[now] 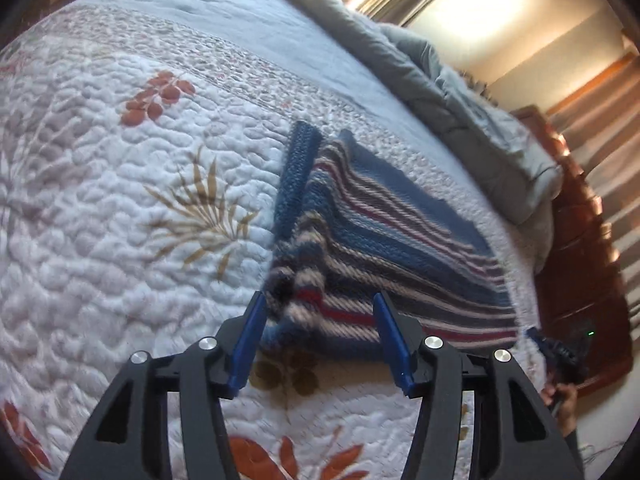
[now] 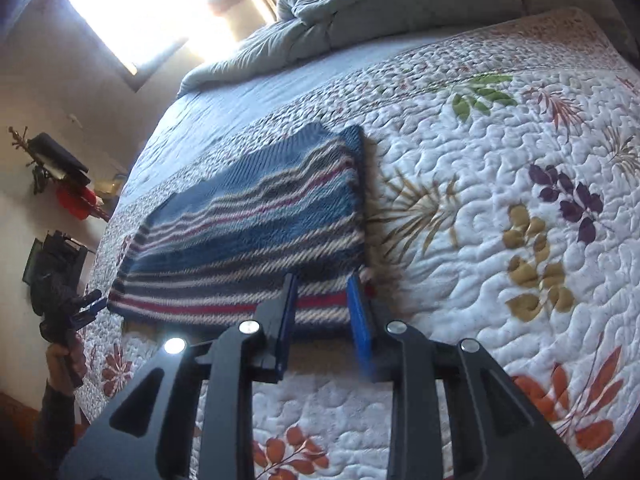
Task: Fold small clothes
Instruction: 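Open both tools and withdraw them from the folded sweater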
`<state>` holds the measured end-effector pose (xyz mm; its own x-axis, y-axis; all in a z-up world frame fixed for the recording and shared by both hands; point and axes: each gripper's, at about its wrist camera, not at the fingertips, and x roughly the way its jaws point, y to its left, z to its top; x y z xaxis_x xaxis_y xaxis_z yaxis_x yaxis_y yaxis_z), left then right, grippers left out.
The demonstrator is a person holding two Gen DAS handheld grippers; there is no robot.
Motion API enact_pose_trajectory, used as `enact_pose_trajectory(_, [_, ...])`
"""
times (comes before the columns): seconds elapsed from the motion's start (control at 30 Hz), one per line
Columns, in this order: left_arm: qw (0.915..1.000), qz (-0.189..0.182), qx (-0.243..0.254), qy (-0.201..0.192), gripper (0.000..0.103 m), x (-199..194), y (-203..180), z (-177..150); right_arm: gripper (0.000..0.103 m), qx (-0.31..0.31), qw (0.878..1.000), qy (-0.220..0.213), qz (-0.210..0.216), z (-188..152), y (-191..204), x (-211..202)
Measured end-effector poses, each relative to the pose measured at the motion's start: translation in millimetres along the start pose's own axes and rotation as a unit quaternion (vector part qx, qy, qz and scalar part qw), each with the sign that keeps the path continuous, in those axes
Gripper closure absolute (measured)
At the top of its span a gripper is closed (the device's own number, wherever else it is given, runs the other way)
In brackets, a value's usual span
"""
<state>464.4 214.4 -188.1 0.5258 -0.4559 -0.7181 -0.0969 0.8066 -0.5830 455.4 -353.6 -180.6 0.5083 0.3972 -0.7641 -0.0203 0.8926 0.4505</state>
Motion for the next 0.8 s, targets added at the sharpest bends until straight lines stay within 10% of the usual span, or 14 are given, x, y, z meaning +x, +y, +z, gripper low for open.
enact_pose_trajectory(0.23, [0.9978, 0.012, -0.060, 0.026, 0.046, 29.7, 26.9, -25.0, 0.087, 0.040, 0.997, 0.056, -0.025, -20.9, -16.5, 47.0])
enact_pose_trajectory(0.33, [0.9980, 0.002, -0.059, 0.022, 0.040, 24.8, 25.6, -27.8, 0.072, 0.024, 0.999, 0.029, -0.025, -22.9, 6.6, 31.9])
enact_pose_trajectory(0.47, [0.9982, -0.032, -0.046, 0.021, 0.024, 10.4, 17.4, -27.0, 0.043, -0.066, 0.998, 0.000, -0.010, -49.9, 87.9, 22.2])
enact_pose_trajectory(0.8, [0.9966, -0.057, -0.030, 0.050, 0.014, -7.4, 27.4, 21.3, 0.035, -0.258, 0.964, 0.069, -0.009, -136.5, 296.1, 109.9])
